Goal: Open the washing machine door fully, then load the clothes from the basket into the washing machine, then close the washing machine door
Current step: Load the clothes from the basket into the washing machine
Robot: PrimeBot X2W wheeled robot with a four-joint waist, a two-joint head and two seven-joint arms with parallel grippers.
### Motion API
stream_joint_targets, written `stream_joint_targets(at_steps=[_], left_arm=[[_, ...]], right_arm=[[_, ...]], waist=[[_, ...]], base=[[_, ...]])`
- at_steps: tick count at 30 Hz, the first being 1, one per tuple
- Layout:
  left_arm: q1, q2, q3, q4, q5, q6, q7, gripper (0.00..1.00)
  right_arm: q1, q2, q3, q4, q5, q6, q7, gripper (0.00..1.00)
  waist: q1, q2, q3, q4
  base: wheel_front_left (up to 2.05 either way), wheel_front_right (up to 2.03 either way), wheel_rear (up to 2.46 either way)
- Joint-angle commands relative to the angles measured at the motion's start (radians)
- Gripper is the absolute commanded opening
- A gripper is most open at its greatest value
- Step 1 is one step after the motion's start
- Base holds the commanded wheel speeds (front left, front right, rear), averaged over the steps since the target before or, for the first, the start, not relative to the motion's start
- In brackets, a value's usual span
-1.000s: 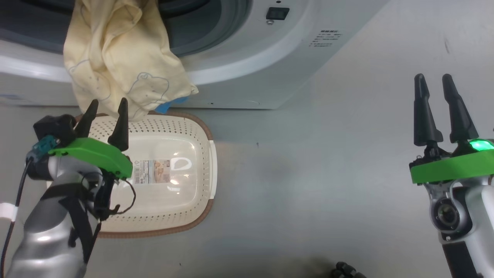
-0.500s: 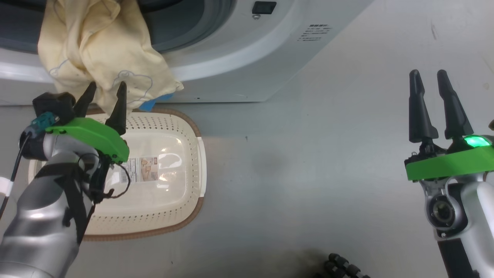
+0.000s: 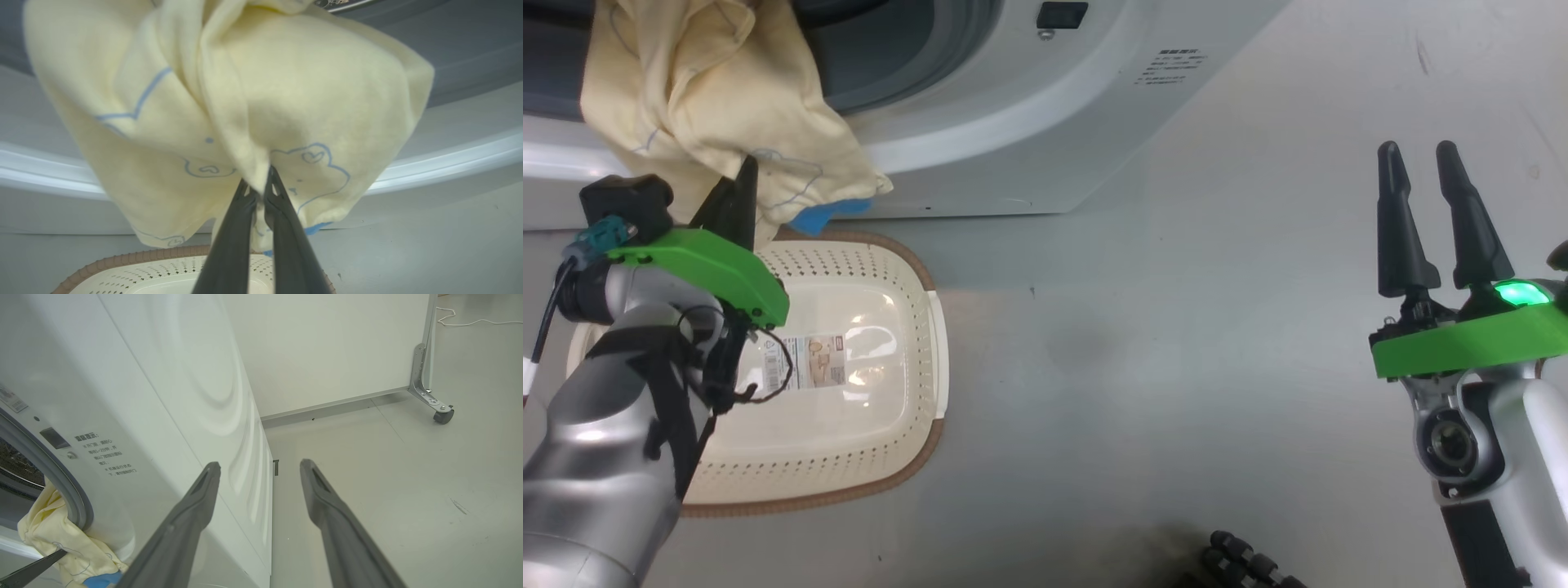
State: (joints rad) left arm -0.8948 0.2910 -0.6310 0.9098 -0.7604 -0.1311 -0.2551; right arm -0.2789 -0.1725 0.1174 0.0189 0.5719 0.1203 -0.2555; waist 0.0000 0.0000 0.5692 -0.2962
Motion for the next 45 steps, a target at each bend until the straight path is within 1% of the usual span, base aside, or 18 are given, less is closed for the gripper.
stream_joint_targets(at_steps=[1, 6, 9, 21, 28, 32, 35, 45], left_arm=[[-0.032, 0.041, 0.018, -0.021, -0.008, 0.000, -0.007, 0.00], [-0.025, 0.046, 0.024, -0.052, -0.004, 0.000, -0.007, 0.00], [-0.008, 0.049, 0.066, -0.096, 0.012, 0.000, -0.007, 0.00], [0.098, 0.022, 0.269, -0.313, 0.175, 0.000, -0.007, 0.00], [0.082, 0.013, 0.295, -0.383, 0.242, 0.000, -0.007, 0.00], [0.024, 0.018, 0.287, -0.361, 0.266, 0.000, -0.007, 0.00], [-0.040, 0.021, 0.268, -0.315, 0.268, 0.000, -0.007, 0.00], [-0.295, 0.023, 0.169, -0.034, 0.210, 0.000, 0.001, 0.00]], right_arm=[[-0.009, -0.011, 0.004, -0.031, 0.003, 0.010, -0.006, 1.00], [-0.009, -0.003, -0.008, -0.033, 0.000, 0.010, -0.006, 1.00], [-0.008, 0.002, -0.016, -0.035, -0.001, 0.010, -0.006, 1.00], [0.003, 0.010, -0.023, -0.034, -0.001, 0.010, -0.006, 1.00], [0.009, 0.014, -0.018, -0.031, 0.000, 0.010, -0.006, 1.00], [0.010, 0.016, -0.007, -0.026, 0.002, 0.010, -0.006, 1.00], [0.013, 0.017, 0.000, -0.025, 0.004, 0.010, -0.006, 1.00], [0.012, 0.026, 0.026, -0.018, 0.012, 0.010, -0.006, 1.00]], waist=[[0.0000, 0.0000, 0.000, 0.001], [0.0000, 0.0000, -0.001, 0.009], [0.0000, 0.0000, -0.002, 0.019], [0.0000, 0.0000, -0.029, 0.047], [0.0000, 0.0000, -0.043, 0.052], [0.0000, 0.0000, -0.052, 0.047], [0.0000, 0.0000, -0.056, 0.041], [0.0000, 0.0000, -0.051, 0.000]], base=[[0.00, 0.00, 0.00], [0.00, 0.00, 0.00], [0.00, 0.00, 0.00], [0.00, 0.00, 0.00], [0.00, 0.00, 0.00], [0.00, 0.00, 0.00], [0.00, 0.00, 0.00], [0.00, 0.00, 0.00]])
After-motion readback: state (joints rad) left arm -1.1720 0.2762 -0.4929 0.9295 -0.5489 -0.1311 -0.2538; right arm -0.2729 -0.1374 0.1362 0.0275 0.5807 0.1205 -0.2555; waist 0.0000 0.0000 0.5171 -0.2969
